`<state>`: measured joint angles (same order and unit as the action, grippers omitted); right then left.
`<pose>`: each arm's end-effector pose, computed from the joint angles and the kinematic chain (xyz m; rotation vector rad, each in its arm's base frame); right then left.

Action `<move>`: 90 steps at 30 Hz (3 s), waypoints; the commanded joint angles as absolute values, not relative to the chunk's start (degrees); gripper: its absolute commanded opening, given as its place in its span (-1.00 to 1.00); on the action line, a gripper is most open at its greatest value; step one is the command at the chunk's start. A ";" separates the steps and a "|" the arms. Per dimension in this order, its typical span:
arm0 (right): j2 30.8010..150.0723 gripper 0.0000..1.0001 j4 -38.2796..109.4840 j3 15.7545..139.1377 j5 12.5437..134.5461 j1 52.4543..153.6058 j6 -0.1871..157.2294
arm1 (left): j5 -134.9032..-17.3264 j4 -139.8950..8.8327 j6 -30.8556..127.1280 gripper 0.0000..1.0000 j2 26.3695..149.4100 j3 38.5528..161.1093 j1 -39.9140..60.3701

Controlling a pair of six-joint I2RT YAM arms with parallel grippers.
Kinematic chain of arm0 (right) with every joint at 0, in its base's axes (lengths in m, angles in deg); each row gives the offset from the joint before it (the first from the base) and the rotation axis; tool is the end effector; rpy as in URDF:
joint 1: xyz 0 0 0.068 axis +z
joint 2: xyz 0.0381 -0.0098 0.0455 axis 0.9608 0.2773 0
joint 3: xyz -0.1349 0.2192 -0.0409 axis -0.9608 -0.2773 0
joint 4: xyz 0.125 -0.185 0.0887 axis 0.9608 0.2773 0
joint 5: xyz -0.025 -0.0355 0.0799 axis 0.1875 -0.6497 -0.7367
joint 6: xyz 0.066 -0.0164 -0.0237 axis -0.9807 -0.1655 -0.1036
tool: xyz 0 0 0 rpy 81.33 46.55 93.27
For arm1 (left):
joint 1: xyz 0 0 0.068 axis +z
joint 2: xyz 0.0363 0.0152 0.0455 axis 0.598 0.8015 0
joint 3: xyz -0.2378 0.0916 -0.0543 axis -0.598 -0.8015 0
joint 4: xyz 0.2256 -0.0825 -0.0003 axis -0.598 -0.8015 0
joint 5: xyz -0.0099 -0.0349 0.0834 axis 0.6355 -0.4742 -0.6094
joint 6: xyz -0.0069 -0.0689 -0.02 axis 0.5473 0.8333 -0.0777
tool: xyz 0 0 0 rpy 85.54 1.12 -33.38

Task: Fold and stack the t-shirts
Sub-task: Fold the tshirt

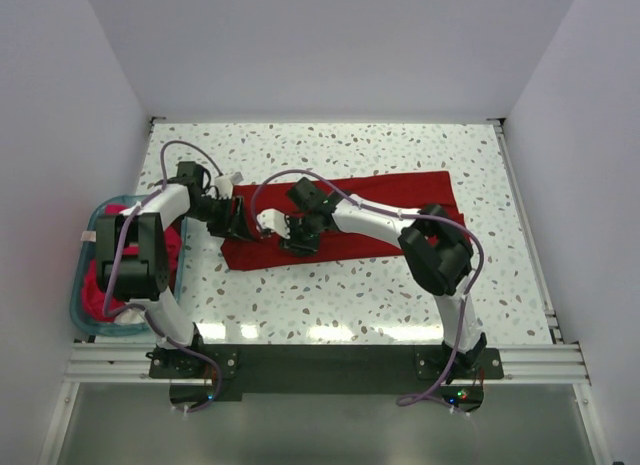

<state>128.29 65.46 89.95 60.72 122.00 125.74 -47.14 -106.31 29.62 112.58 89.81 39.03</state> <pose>0.2687 0.3307 0.1575 -1.9150 1.7918 0.5169 0.3056 -0.0238 0.1534 0.2177 2.7196 -0.8897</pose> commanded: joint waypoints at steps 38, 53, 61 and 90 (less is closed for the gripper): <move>126.16 -1.00 49.26 91.29 69.93 112.49 117.51 | -41.93 -98.76 32.25 -0.04 111.27 93.32 40.42; 127.66 -1.00 48.98 94.62 69.58 112.14 116.62 | -40.25 -93.57 42.44 0.01 115.31 91.74 37.87; 127.31 -1.00 48.98 94.27 69.85 112.05 116.80 | -42.54 -92.33 44.55 -0.01 118.47 90.50 37.69; 127.83 -1.00 50.74 95.68 69.76 111.78 117.24 | -41.22 -92.51 44.64 -0.32 119.97 92.61 37.25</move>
<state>128.90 51.76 93.03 69.79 112.08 117.26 -41.74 -93.42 44.87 121.65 90.77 37.55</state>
